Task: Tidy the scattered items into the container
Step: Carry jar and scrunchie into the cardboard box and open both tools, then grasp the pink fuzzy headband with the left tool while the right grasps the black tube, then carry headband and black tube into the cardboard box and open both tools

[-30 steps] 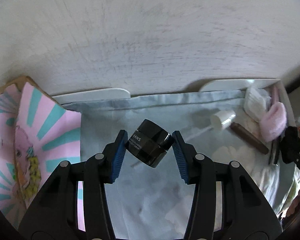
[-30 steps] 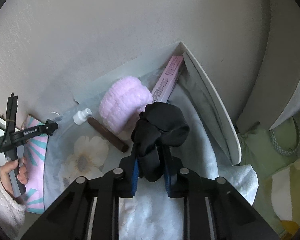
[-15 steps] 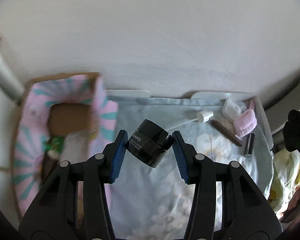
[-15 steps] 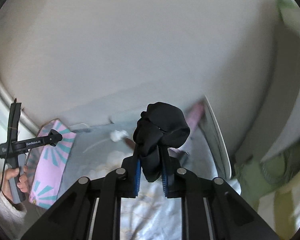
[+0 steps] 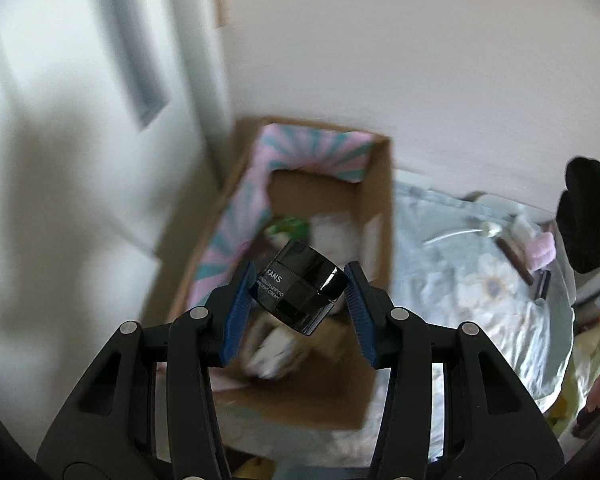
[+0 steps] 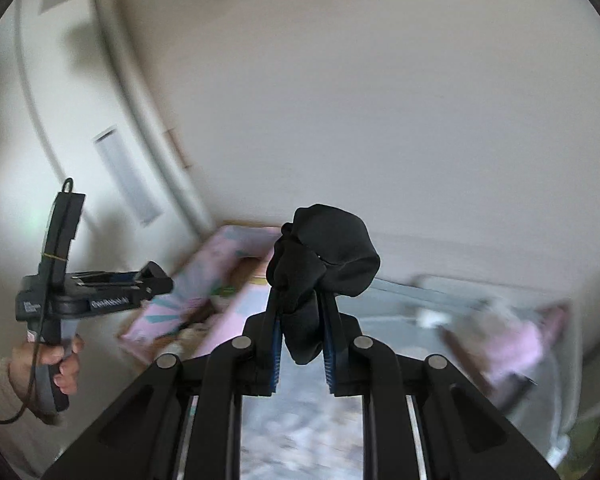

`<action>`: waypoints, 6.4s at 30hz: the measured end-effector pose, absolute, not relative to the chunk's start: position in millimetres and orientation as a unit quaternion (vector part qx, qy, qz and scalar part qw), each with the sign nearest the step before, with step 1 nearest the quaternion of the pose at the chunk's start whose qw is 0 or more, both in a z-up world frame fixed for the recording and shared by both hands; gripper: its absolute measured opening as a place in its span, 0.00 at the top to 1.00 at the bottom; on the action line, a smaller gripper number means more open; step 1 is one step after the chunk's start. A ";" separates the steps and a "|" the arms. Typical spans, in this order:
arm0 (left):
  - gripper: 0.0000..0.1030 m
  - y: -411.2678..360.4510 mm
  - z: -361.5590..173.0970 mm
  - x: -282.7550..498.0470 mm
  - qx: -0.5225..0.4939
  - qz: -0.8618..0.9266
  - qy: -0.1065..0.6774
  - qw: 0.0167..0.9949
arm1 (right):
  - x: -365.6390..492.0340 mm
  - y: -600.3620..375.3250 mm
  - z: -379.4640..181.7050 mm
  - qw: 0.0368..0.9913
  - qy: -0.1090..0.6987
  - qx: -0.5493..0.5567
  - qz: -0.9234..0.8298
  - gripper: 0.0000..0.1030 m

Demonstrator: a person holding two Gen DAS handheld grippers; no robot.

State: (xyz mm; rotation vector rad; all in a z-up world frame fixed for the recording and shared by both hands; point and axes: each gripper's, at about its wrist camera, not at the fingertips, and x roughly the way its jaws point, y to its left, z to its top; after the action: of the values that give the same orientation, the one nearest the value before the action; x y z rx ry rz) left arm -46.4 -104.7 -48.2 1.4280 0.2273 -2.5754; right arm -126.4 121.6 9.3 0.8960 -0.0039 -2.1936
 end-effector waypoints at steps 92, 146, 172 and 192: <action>0.03 326.4 -185.4 -217.7 0.549 -0.787 -0.170 -0.226 | -162.6 326.4 -159.5 0.036 -0.136 0.464 -0.875 0.59; 0.59 25.4 -39.3 -91.7 0.491 -0.870 0.014 -0.038 | -132.6 251.0 -27.4 0.246 -0.175 0.389 -0.871 0.79; 0.59 -138.8 -115.7 -38.2 0.538 -0.827 0.146 0.074 | -141.0 -59.2 -66.2 0.436 0.022 0.469 -0.768 0.80; 0.04 -129.9 -113.8 -47.4 0.520 -0.842 0.131 0.065 | -143.1 -32.3 -52.5 0.389 0.005 0.425 -0.817 0.39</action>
State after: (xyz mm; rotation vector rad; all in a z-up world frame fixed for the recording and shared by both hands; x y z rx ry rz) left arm -47.4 -129.9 -113.8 1.5686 0.3967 -2.5402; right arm -143.1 -32.3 -52.5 1.0819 0.0116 -2.0779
